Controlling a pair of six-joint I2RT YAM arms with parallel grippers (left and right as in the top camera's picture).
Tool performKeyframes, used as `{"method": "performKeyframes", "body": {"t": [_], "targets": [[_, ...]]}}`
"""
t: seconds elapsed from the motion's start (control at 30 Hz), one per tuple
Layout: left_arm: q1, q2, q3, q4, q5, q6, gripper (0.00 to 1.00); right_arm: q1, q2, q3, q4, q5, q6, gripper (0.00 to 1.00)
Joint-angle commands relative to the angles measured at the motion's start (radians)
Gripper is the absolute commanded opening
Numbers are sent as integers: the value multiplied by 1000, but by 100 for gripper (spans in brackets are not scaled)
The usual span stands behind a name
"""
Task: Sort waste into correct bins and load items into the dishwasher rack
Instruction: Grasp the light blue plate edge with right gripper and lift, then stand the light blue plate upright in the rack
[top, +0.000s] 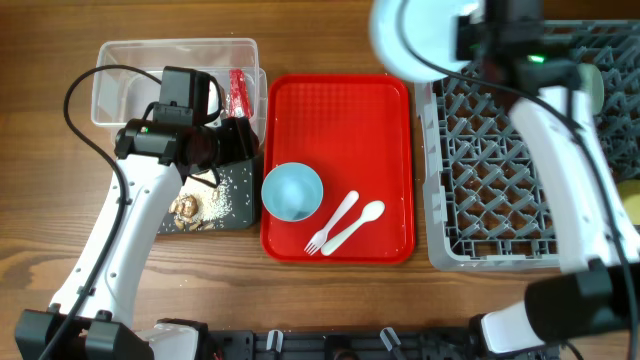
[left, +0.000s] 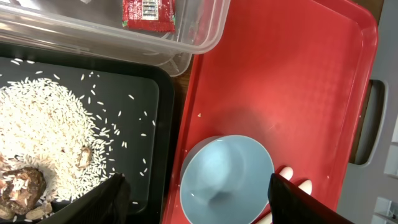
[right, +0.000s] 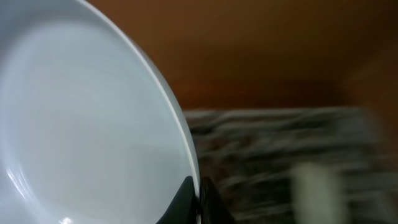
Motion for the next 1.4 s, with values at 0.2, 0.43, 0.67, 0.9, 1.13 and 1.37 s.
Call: {"method": "performKeyframes", "body": {"t": [0.2, 0.43, 0.67, 0.9, 1.13, 1.37], "targets": [[-2, -6, 3, 0, -10, 5, 72, -151, 68, 2, 142, 616, -253, 4], [-2, -6, 3, 0, -10, 5, 72, -192, 175, -7, 95, 549, -179, 4], [-2, -6, 3, 3, -10, 5, 72, -187, 244, -65, 26, 456, -57, 4], [-2, -6, 3, 3, -10, 5, 72, -187, 238, -64, -43, 318, -47, 78], [-2, -6, 3, 2, -10, 5, 73, -137, -2, -61, -105, -138, -48, 88], [-2, -6, 3, -109, -284, -290, 89, 72, 36, -89, -262, -904, -14, 81]]}}
